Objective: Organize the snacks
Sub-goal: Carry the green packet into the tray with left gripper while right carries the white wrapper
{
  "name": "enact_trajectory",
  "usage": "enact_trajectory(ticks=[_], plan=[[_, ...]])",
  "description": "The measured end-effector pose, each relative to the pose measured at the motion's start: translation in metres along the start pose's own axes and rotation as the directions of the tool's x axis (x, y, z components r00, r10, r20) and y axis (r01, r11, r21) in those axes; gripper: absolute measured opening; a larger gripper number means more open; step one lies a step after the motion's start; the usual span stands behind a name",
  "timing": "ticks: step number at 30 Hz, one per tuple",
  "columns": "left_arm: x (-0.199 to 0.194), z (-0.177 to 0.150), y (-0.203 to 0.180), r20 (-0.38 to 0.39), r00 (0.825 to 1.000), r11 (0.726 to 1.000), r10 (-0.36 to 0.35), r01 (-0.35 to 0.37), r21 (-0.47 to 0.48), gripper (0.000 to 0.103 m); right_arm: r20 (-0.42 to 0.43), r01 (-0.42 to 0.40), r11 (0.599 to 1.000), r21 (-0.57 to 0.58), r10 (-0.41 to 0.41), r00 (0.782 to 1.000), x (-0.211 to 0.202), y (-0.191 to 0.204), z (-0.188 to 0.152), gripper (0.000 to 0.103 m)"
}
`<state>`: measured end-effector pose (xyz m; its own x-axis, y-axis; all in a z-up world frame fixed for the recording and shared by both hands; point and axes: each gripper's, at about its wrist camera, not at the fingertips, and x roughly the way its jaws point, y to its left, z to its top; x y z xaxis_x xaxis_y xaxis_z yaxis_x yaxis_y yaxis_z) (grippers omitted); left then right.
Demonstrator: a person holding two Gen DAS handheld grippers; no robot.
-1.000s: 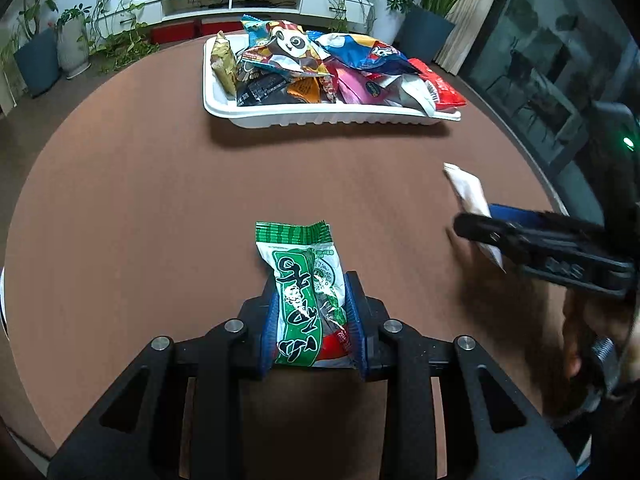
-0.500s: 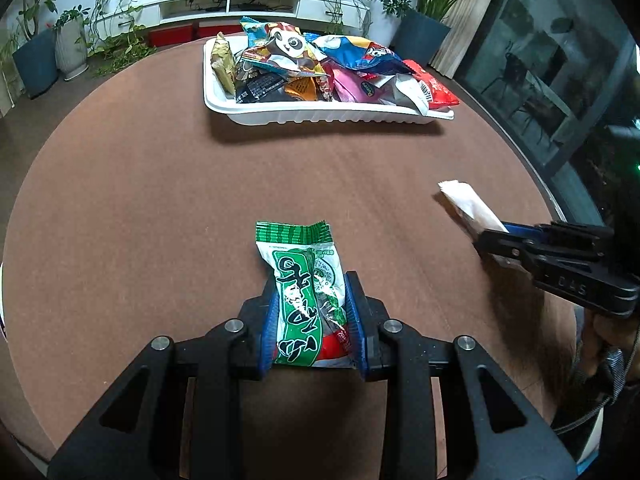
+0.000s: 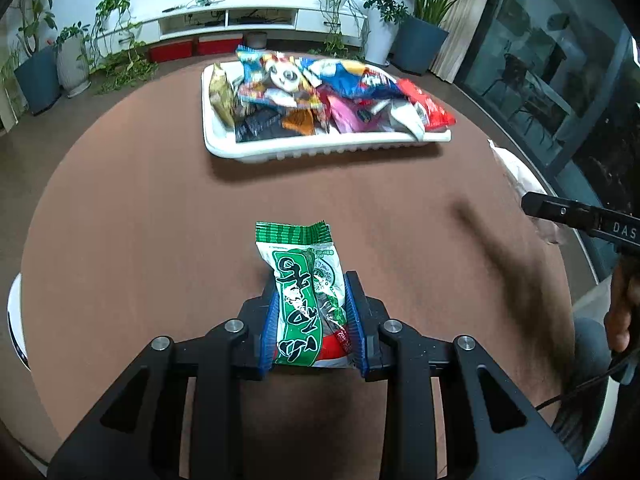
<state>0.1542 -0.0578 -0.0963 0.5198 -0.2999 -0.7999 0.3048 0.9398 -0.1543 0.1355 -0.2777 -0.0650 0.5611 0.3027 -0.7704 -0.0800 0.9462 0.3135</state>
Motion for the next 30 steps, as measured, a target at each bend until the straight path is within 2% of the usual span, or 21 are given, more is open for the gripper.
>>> enact_trajectory(ticks=[6,12,17,21,25,30], plan=[[-0.013,0.042,0.007,0.056,0.998,1.0,0.017,-0.018,0.017,0.028,0.022,-0.002,1.0,-0.019,0.003,1.0,-0.002,-0.001,0.033,0.021],[-0.02,0.115,0.017,0.121,0.991,0.998,0.05,-0.054,0.03,0.028,0.075,-0.025,0.999,-0.021,0.027,0.997,-0.003,0.005,0.095,0.022],[-0.003,0.168,0.02,0.122,0.991,0.998,0.057,-0.062,0.033,0.028,0.04,-0.054,0.998,-0.01,0.054,0.998,0.025,0.014,0.142,0.022],[0.031,0.19,0.019,0.07,0.996,0.998,0.055,-0.057,0.032,0.028,-0.02,-0.05,0.999,0.002,0.05,0.999,0.063,0.021,0.169,0.022],[0.066,0.199,0.014,0.029,0.997,0.997,0.068,-0.07,0.041,0.028,-0.056,0.002,1.0,-0.013,-0.003,0.998,0.091,0.026,0.182,0.022],[0.089,0.205,0.005,0.025,0.995,0.993,0.099,-0.1,0.064,0.03,-0.082,0.067,0.998,-0.023,-0.068,0.994,0.12,0.022,0.191,0.022]])
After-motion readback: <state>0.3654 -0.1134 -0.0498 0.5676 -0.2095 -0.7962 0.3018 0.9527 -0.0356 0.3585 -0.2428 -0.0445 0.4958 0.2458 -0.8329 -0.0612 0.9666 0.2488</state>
